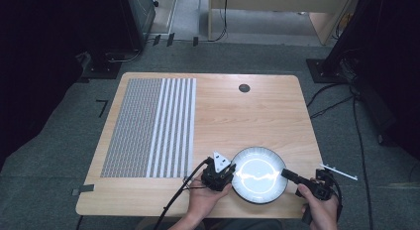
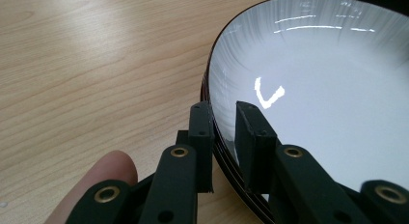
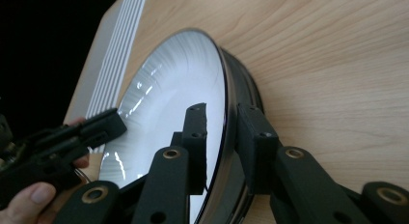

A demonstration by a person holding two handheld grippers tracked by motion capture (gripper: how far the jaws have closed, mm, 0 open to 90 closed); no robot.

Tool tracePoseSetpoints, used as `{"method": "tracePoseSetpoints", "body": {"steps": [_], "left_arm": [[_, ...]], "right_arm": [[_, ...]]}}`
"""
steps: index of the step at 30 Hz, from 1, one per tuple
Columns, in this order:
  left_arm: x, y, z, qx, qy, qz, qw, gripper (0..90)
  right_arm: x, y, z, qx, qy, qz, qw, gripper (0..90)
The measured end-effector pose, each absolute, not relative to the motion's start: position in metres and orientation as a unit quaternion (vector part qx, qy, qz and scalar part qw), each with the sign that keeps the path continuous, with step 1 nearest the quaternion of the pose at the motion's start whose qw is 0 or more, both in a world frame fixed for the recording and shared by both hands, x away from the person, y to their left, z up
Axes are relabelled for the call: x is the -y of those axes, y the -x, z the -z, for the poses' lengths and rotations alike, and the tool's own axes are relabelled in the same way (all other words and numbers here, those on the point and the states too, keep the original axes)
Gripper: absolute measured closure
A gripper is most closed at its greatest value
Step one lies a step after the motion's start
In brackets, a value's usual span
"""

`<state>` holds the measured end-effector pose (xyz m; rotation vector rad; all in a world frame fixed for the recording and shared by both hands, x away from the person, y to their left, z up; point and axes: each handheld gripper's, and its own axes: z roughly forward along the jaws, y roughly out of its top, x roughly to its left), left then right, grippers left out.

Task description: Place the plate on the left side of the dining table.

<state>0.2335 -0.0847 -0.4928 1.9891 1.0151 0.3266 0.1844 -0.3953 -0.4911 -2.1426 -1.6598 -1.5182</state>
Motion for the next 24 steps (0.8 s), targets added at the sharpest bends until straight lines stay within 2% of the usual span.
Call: {"method": "tracePoseSetpoints", "body": {"steps": [1,4,8,17,24], "left_arm": [[0.085,-0.233,0.493,-0.407,-0.796,-0.131,0.429,78.2],[0.084,-0.234,0.493,-0.406,-0.796,-0.13,0.429,78.3],[0.085,-0.233,0.493,-0.406,-0.796,-0.132,0.43,78.4],[0.083,-0.236,0.492,-0.405,-0.793,-0.123,0.438,77.8],[0.083,-0.236,0.491,-0.404,-0.795,-0.104,0.441,65.8]], "right_arm": [[0.387,-0.186,0.492,0.544,0.689,0.48,0.011,72.9],[0.38,-0.187,0.491,0.547,0.696,0.465,-0.002,74.6],[0.381,-0.188,0.494,0.536,0.706,0.464,0.001,79.5],[0.38,-0.189,0.5,0.495,0.726,0.479,0.004,83.9],[0.381,-0.189,0.505,0.469,0.734,0.49,0.02,83.6]]}}
